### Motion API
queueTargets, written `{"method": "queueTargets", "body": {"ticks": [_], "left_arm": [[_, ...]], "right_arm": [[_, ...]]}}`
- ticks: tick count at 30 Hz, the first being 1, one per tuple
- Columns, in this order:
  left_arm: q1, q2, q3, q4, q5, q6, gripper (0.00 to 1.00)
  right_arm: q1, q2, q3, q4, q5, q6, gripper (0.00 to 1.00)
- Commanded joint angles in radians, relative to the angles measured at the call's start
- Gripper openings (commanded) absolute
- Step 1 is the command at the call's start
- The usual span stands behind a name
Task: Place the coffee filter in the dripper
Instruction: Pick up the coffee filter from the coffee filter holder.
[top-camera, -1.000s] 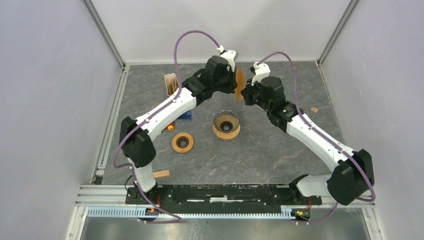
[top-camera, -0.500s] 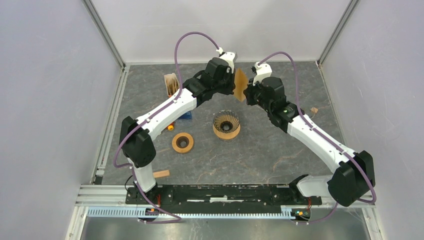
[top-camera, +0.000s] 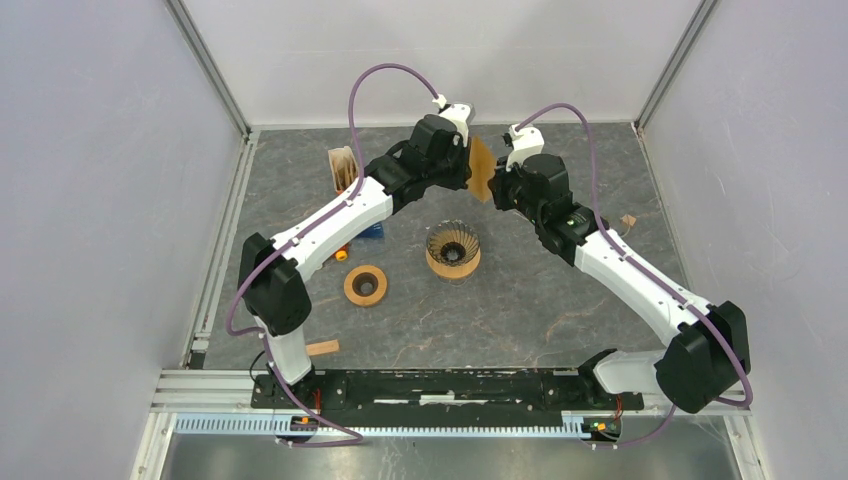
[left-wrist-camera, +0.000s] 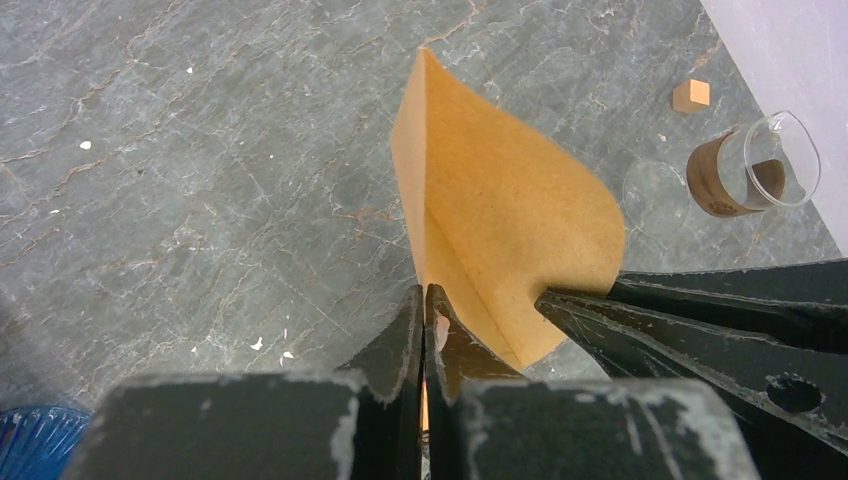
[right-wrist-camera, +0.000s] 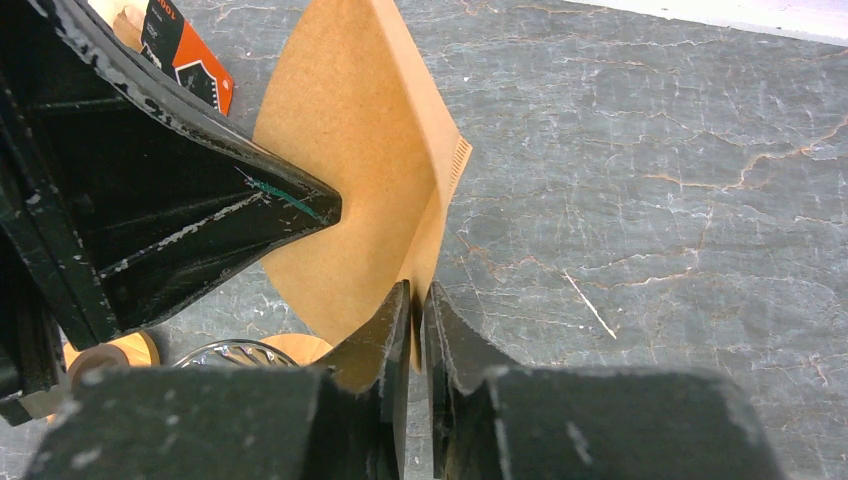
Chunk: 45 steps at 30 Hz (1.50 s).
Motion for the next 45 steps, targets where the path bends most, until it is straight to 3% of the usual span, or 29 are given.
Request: {"method": "queueTargets", "body": {"ticks": [1,9,11,14,35,45], "left_arm": [[-0.005,-0.053,0.009,0.022,0.019,-0.027,0.02],[-0.013,-0.048,0.012,0.019,0.003,-0.041,0.02],[-0.017,-0.045,0.015,0.018,-0.004,-0.043,0.02],[-0.024,-0.042,0.024,0.009,-0.025,-0.043,0.02],[-0.038,-0.052,0.007,-0.014,-0.108,-0.052,0.02],[-0.037,-0.064,-0.011,0.005,-0.071,-0.064,0.02]], "right_arm": [[0.003,-0.01,0.007,0.035,-0.012,0.006,0.16],[0.003,0.013,0.019,0.038,-0.041,0.024,0.19],[0.003,0.021,0.025,0.036,-0.037,0.019,0.15],[0.004,0.026,0.038,0.026,-0.015,-0.002,0.0],[0.021,-0.016,0.018,0.036,0.12,-0.098,0.0],[0.02,-0.018,0.013,0.039,0.079,-0.081,0.0]]}}
